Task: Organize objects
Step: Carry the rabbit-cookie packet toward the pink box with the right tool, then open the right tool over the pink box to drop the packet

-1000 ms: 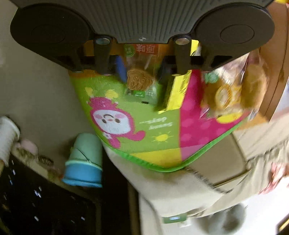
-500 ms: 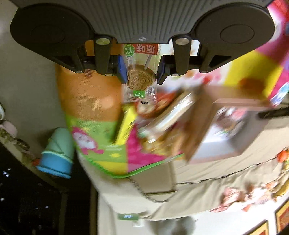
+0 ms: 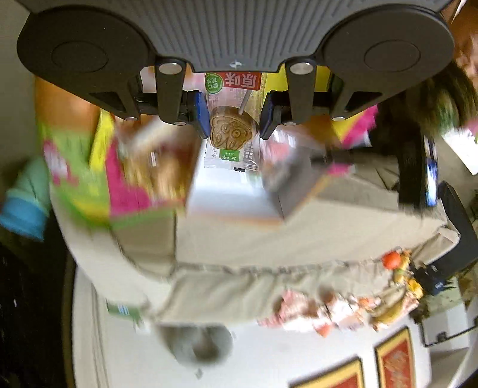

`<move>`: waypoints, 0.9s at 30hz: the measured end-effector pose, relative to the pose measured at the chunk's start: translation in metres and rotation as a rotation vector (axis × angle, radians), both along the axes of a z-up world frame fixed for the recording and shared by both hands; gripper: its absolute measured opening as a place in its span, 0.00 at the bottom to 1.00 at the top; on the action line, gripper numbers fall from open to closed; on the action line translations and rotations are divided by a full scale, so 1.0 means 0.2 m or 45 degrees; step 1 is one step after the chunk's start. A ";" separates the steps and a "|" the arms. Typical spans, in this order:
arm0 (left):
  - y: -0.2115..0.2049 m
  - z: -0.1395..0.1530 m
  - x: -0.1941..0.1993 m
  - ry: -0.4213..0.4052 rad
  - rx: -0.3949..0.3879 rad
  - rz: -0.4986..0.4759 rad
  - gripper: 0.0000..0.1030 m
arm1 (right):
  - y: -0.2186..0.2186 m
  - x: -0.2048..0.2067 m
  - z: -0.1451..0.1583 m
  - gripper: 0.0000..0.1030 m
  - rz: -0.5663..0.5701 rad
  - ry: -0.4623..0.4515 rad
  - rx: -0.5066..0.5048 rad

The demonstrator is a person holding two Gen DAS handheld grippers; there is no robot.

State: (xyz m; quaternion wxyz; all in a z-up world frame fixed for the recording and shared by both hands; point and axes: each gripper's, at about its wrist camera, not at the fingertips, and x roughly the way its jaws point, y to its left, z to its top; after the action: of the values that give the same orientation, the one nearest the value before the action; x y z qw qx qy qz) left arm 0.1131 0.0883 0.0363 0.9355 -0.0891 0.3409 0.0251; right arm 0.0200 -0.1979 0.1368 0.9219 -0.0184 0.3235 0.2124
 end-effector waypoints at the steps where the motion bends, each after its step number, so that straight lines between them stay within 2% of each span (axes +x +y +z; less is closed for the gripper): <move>1: 0.00 0.00 0.00 0.000 0.001 0.000 0.15 | 0.02 0.03 0.04 0.34 0.012 -0.040 -0.001; 4: 0.00 0.00 0.00 0.001 0.001 -0.004 0.15 | 0.09 0.17 0.18 0.34 0.021 -0.159 -0.011; 7: 0.00 0.00 -0.01 0.001 0.003 -0.008 0.15 | 0.16 0.35 0.26 0.36 0.006 -0.229 -0.040; 10: 0.00 0.00 0.00 0.000 -0.003 -0.009 0.15 | 0.26 0.53 0.26 0.50 0.016 -0.237 -0.084; 13: 0.01 -0.01 -0.01 -0.005 -0.012 -0.009 0.15 | 0.27 0.59 0.20 0.53 -0.009 -0.199 -0.098; 18: 0.01 -0.01 0.00 -0.005 -0.018 -0.007 0.15 | 0.11 0.51 0.04 0.60 -0.063 -0.099 -0.066; 27: 0.00 -0.01 0.00 -0.003 -0.019 0.005 0.15 | -0.33 0.36 -0.22 0.62 -0.357 0.051 -0.009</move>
State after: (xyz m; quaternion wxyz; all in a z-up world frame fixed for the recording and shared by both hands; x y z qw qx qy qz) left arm 0.1130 0.0887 0.0343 0.9352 -0.0965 0.3397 0.0242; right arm 0.0911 -0.2646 0.0936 0.9357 0.0281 0.3421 0.0809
